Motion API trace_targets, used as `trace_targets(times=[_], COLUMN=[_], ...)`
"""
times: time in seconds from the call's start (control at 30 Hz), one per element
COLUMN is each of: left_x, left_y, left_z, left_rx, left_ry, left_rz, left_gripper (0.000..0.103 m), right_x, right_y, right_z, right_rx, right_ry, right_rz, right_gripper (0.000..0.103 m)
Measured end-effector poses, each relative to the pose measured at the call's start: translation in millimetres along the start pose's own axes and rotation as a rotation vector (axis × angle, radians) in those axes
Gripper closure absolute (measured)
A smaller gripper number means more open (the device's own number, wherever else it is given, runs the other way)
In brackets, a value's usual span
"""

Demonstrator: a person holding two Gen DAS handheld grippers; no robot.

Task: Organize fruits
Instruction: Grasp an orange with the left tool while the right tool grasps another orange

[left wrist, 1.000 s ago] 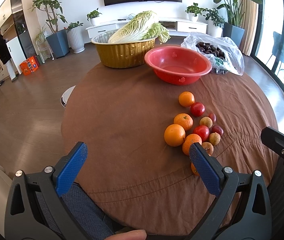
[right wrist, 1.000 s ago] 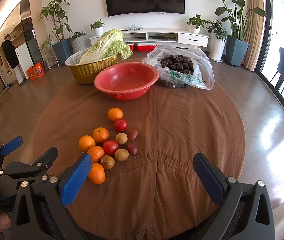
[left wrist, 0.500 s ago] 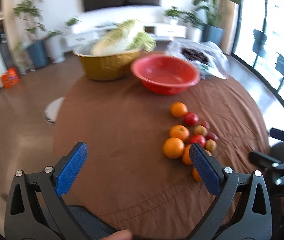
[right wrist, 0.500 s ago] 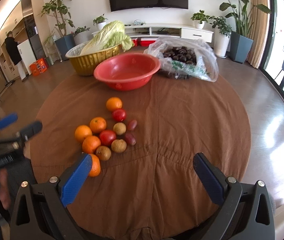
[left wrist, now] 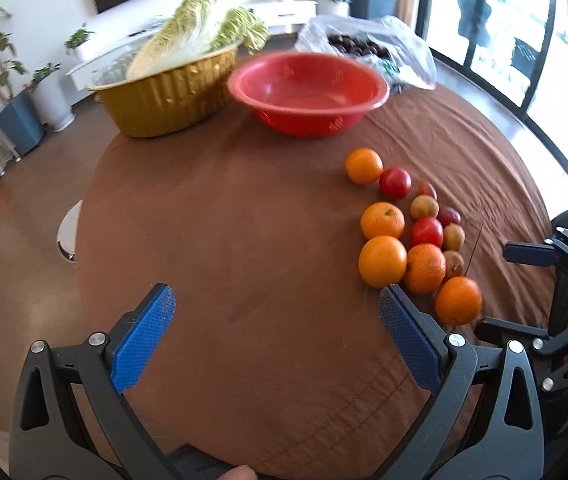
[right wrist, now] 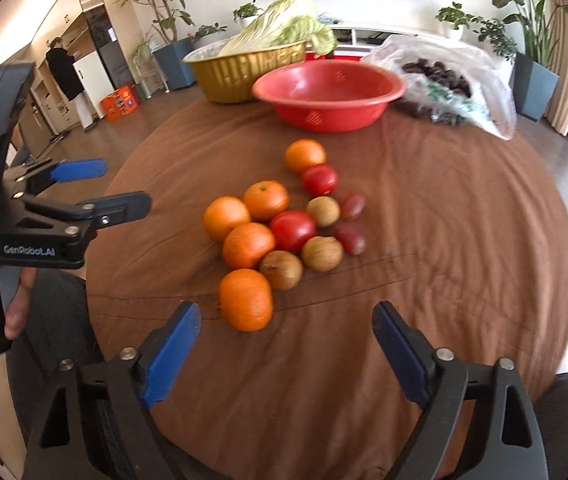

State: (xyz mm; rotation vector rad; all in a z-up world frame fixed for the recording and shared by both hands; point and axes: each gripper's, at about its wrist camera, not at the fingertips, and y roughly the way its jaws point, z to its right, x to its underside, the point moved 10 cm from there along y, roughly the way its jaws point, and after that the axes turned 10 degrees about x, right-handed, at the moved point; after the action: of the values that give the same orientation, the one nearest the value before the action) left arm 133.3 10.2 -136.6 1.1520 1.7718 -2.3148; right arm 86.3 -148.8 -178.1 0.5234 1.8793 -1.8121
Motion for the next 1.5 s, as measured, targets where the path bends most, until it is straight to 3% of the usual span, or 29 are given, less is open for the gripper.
trace_targets(times=[0.13, 0.37, 0.57, 0.83, 1.07, 1.33, 1.47, 1.5], left_x=[1, -3, -5, -10, -5, -8, -11, -10], left_y=[17, 41, 51, 65, 80, 84, 85, 83], left_z=[6, 29, 43, 52, 62, 76, 83, 82], left_rx=[0.07, 0.156, 0.175, 0.195, 0.27, 0.285, 0.304, 0.303], left_ry=[0.057, 0.177, 0.274, 0.37, 0.42, 0.477, 0.485, 0.488], left_rz=[-0.039, -0.068, -0.096, -0.13, -0.18, -0.168, -0.151, -0.147], left_gripper=[0.0, 0.0, 0.0, 0.002, 0.032, 0.048, 0.067, 0.067], right_x=[1, 2, 3, 5, 7, 5, 2, 3], right_y=[14, 24, 24, 12, 4, 5, 5, 4], right_z=[-6, -13, -21, -2, 23, 20, 20, 21], right_rx=[-0.017, -0.057, -0.143, -0.201, -0.192, -0.209, -0.21, -0.208], right_ry=[-0.001, -0.004, -0.036, 0.008, 0.047, 0.045, 0.045, 0.048], right_rz=[-0.044, -0.061, -0.079, -0.097, -0.081, -0.084, -0.079, -0.079], right_gripper=[0.031, 0.04, 0.066, 0.068, 0.068, 0.068, 0.068, 0.068])
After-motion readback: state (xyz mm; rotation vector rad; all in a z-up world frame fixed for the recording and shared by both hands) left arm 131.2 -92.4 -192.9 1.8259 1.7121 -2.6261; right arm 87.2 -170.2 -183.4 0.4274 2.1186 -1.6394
